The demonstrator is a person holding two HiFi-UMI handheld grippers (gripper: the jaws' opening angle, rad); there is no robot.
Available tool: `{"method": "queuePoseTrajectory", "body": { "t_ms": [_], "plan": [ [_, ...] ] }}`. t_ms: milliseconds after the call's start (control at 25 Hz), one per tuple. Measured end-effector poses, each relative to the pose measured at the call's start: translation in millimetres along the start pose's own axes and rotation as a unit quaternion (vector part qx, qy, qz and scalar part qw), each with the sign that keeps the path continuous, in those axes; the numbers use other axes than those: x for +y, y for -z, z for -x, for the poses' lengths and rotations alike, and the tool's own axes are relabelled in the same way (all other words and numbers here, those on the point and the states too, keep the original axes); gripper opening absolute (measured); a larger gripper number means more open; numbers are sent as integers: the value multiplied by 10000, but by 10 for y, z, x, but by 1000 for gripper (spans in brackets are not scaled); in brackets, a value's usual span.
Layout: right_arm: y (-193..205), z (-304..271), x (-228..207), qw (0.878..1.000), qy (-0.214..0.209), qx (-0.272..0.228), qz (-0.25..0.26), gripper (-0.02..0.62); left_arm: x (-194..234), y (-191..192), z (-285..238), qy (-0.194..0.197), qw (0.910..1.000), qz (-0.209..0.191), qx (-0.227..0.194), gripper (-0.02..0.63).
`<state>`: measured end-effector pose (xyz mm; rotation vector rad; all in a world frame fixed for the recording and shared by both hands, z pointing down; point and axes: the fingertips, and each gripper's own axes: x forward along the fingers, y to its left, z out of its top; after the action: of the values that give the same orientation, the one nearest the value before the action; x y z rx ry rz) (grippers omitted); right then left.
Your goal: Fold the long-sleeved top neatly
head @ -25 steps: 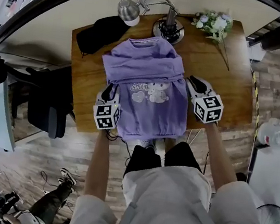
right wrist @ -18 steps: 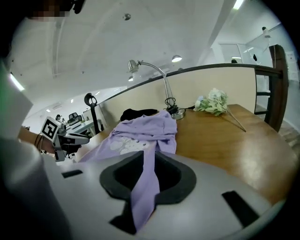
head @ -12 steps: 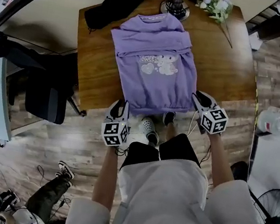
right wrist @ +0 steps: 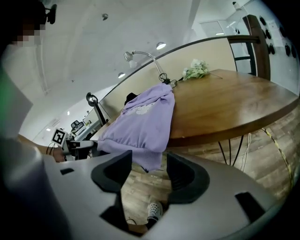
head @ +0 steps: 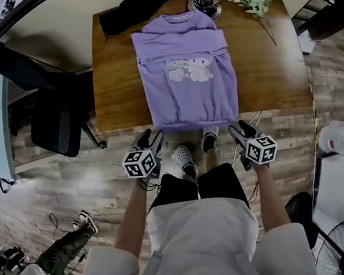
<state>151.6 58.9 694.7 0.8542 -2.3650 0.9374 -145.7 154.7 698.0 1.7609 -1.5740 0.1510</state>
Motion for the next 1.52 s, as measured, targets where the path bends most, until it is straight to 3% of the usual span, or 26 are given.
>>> {"method": "queuePoseTrajectory", "body": {
  "t_ms": [200, 320, 480, 640, 680, 760, 840, 1240, 1520],
  "plan": [
    [46, -182, 34, 9989, -277, 116, -347, 367, -46, 32, -61, 269, 9988, 360, -204, 229],
    [58, -242, 11, 9974, -452, 85, -554, 368, -54, 114, -100, 340, 9982, 459, -185, 236],
    [50, -322, -26, 9958, -598, -35, -689, 351, -48, 193, -200, 454, 9985, 290, -6, 255],
    [9, -432, 29, 9945, -836, 3, -632, 285, -127, 212, -309, 751, 9967, 240, 173, 253],
    [5, -442, 42, 9945, -859, 8, -604, 226, -168, 210, -318, 879, 9956, 256, 190, 226],
    [5, -415, 68, 9949, -861, -28, -527, 135, -220, 179, -290, 1031, 9942, 263, 137, 62],
    [3, -336, 102, 9949, -890, -113, -466, 51, -261, 146, -227, 1091, 9938, 193, 103, 49],
    [25, 302, 374, 9915, -1268, -295, 15, 30, -545, 111, 348, 1143, 9898, -803, 293, 44],
    [95, 709, 658, 9891, -1424, -375, 41, 30, -766, 231, 883, 1111, 9901, -820, 237, 44]
  ]
}}
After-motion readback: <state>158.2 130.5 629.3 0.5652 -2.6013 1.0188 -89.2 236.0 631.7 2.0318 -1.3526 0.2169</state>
